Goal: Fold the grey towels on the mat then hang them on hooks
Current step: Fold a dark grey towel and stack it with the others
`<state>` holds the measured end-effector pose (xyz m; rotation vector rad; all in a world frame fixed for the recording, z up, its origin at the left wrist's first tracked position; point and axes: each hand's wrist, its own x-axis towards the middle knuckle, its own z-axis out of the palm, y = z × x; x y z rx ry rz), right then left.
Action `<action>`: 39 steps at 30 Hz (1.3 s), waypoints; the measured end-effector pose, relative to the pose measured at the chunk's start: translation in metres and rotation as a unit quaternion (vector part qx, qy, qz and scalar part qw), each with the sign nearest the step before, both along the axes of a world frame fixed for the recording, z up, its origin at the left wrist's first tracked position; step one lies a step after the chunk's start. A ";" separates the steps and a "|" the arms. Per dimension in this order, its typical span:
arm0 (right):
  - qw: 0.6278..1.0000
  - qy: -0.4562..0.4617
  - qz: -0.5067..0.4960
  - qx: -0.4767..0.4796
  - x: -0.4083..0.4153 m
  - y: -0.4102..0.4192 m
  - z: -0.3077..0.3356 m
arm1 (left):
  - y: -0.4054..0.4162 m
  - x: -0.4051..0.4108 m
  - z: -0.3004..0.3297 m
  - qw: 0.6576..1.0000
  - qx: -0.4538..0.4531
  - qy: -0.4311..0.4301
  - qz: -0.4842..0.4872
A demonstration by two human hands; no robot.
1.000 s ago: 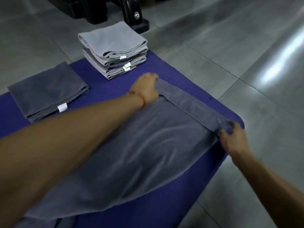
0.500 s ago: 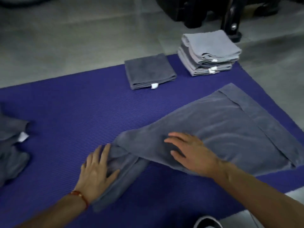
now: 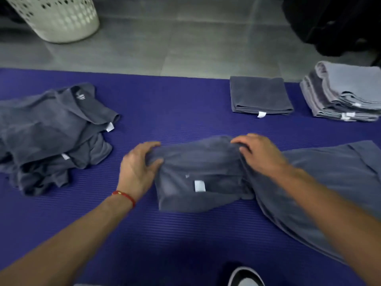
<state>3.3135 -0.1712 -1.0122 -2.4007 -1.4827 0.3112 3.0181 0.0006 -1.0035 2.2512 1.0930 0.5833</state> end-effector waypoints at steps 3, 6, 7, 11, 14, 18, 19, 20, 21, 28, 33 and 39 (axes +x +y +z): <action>0.999 0.008 -0.035 0.026 0.015 -0.006 0.000 | 0.026 0.014 0.001 0.998 0.057 -0.025 -0.030; 0.995 -0.033 -0.078 -0.054 0.007 0.004 -0.012 | 0.043 0.027 -0.025 0.996 0.020 0.058 0.061; 0.994 -0.055 -0.073 -0.068 0.000 0.007 -0.014 | 0.038 0.025 -0.034 0.993 0.014 0.088 0.081; 0.993 -0.054 0.049 -0.093 -0.025 0.029 -0.022 | -0.029 -0.003 -0.071 0.976 0.052 0.177 -0.113; 0.987 -0.017 0.108 -0.115 -0.035 0.059 -0.026 | -0.047 -0.005 -0.090 0.974 0.036 0.187 -0.124; 0.983 0.028 0.138 -0.120 -0.049 0.109 -0.029 | -0.031 0.006 -0.089 0.984 -0.063 0.130 -0.101; 0.982 0.027 0.145 -0.118 -0.053 0.121 -0.032 | -0.026 0.004 -0.085 0.983 -0.073 0.127 -0.113; 0.981 0.023 0.150 -0.118 -0.056 0.134 -0.036 | -0.024 0.000 -0.079 0.980 -0.060 0.133 -0.135; 0.981 0.016 0.151 -0.122 -0.058 0.146 -0.040 | -0.021 -0.007 -0.072 0.977 -0.025 0.140 -0.157; 0.974 -0.077 0.133 -0.169 -0.092 0.214 -0.061 | -0.015 -0.113 -0.049 0.955 0.112 0.215 -0.170; 0.963 -0.105 0.144 -0.203 -0.103 0.243 -0.044 | -0.022 -0.170 -0.053 0.944 0.177 0.252 -0.118; 0.987 -0.080 0.103 -0.092 -0.108 0.305 0.022 | -0.030 -0.202 -0.042 0.951 0.177 0.252 -0.019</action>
